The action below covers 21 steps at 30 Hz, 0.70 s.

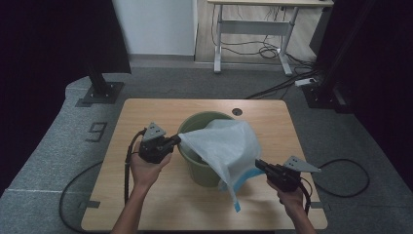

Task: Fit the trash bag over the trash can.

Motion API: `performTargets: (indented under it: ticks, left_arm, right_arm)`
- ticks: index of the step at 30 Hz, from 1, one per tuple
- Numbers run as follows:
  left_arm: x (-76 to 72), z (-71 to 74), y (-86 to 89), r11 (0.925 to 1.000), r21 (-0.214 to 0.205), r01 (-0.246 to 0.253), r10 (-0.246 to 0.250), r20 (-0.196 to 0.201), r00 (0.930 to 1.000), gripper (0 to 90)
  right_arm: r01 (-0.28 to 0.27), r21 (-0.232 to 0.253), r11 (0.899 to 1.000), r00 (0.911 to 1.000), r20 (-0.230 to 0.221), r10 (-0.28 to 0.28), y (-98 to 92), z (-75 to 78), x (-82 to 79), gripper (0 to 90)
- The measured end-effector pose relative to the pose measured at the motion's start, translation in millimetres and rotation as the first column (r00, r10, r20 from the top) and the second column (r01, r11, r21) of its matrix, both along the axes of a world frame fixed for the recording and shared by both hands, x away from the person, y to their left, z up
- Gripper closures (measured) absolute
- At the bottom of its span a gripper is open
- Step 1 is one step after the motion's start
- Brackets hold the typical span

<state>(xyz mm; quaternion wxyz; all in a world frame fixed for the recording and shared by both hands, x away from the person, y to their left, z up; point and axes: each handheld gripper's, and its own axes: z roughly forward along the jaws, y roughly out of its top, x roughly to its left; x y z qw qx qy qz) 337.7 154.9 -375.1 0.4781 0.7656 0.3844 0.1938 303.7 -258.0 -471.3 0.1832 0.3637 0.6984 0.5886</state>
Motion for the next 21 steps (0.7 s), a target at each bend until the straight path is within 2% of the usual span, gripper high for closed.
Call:
performTargets:
  ticks: [5, 9, 12, 14, 15, 17, 19, 21]
  left_arm:
    - [2.4, 2.1, -9.7, 0.9998, 0.002, 0.019, -0.019, 0.001, 0.9998, 89.0]
    - [5.3, 3.0, -18.4, 0.9991, 0.003, 0.041, -0.041, -0.004, 0.9991, 88.4]
    - [7.8, 2.3, -22.6, 0.9987, 0.014, 0.049, -0.049, -0.013, 0.9987, 85.9]
    - [8.0, 2.0, -22.5, 0.9986, 0.028, 0.046, -0.045, -0.014, 0.9989, 77.6]
    - [7.4, 1.9, -21.5, 0.9985, 0.033, 0.043, -0.043, -0.016, 0.999, 70.3]
    - [4.3, 3.3, -17.4, 0.9985, 0.007, 0.054, -0.054, -0.028, 0.9981, 59.3]
    - [-2.0, 5.9, -13.0, 0.9983, 0.005, 0.059, -0.059, -0.021, 0.9981, 54.3]
    - [-12.3, 9.5, -7.1, 0.9973, 0.028, 0.068, -0.068, -0.004, 0.9977, 50.7]
  right_arm:
    - [0.032, 0.009, 0.999, 0.9974, 0.064, -0.032, -9.6, 32.6, -4.2, 88.9]
    - [0.056, 0.018, 0.998, 0.9934, 0.099, -0.057, -14.2, 54.1, -4.0, 88.9]
    - [0.072, 0.026, 0.997, 0.991, 0.111, -0.074, -15.2, 64.8, -2.3, 88.9]
    - [0.078, 0.028, 0.997, 0.9903, 0.113, -0.081, -14.8, 68.4, -0.6, 88.9]
    - [0.08, 0.029, 0.996, 0.9902, 0.113, -0.083, -14.1, 69.2, 0.2, 88.9]
    - [0.082, 0.023, 0.996, 0.9903, 0.11, -0.085, -12.5, 69.1, 1.5, 88.9]
    - [0.084, 0.019, 0.996, 0.991, 0.103, -0.086, -10.5, 68.2, 1.8, 88.9]
    - [0.087, 0.012, 0.996, 0.9911, 0.1, -0.087, -9.8, 67.9, 1.6, 88.9]
